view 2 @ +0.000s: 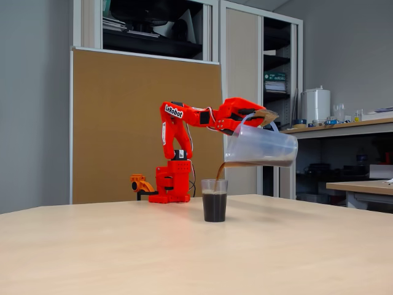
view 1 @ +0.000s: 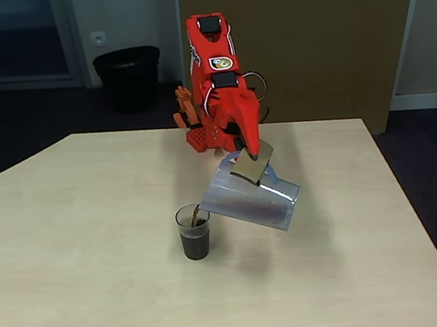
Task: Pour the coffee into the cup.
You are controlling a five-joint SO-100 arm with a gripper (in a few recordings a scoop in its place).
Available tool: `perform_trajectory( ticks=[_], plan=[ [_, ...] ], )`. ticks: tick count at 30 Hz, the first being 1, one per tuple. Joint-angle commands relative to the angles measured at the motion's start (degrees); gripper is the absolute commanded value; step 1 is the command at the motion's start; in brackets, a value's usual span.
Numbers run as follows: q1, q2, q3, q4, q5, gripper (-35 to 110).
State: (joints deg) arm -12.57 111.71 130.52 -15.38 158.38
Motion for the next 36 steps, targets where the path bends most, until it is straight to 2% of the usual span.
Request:
perform_trajectory(
  ticks=[1,26,36],
  plan=[
    [-1.23,1.14,0.18,-2.46,1.14,0],
    [-1.49,0.70,0.79,6.50,-14.41,0],
    [-3.34,-0.62,-2.64,17.40,-27.86,0]
  ],
)
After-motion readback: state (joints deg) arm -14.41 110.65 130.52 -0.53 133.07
